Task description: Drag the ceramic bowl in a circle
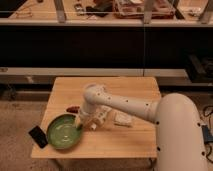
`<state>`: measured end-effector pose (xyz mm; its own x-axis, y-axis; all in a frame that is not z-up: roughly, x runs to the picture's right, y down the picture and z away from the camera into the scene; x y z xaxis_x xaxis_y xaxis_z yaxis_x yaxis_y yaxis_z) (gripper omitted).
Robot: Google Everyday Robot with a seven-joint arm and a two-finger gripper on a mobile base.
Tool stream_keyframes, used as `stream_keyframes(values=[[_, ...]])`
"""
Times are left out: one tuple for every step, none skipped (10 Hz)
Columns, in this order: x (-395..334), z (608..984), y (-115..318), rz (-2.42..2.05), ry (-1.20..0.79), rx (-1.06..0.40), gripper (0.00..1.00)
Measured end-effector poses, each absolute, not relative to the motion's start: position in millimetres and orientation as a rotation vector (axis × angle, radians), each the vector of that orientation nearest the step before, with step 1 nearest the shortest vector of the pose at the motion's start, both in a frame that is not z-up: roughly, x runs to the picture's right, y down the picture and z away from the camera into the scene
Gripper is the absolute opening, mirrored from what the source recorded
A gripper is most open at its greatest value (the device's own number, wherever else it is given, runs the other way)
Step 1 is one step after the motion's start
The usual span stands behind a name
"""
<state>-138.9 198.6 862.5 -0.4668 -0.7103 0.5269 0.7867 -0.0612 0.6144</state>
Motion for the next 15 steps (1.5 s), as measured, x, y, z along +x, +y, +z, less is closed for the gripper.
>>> stream_keyframes(values=[[-130.2,865.3,195.5,-1.738,-1.070,-0.109,0.18],[-120.1,868.0,189.2,-1.720,-1.047,-0.110,0.17],[-110.0,870.2,185.9,-1.705,-1.030,-0.118,0.17],[-102.1,871.8,185.8,-1.694,-1.022,-0.130,0.17],[-91.3,873.7,187.9,-1.674,-1.014,-0.150,0.17],[-76.1,877.1,190.4,-1.647,-1.002,-0.173,0.17],[-66.0,879.2,191.9,-1.630,-0.993,-0.189,0.17],[-49.6,881.0,197.3,-1.608,-0.981,-0.217,0.17],[-20.3,882.6,207.9,-1.574,-0.956,-0.261,0.17],[-1.5,881.6,213.1,-1.561,-0.937,-0.284,0.17],[20.1,878.5,219.5,-1.550,-0.913,-0.309,0.17],[40.0,873.6,224.4,-1.547,-0.885,-0.331,0.17],[57.5,866.7,228.4,-1.553,-0.856,-0.350,0.17],[74.9,855.5,233.1,-1.565,-0.823,-0.368,0.17],[87.5,842.8,236.3,-1.583,-0.796,-0.380,0.17]])
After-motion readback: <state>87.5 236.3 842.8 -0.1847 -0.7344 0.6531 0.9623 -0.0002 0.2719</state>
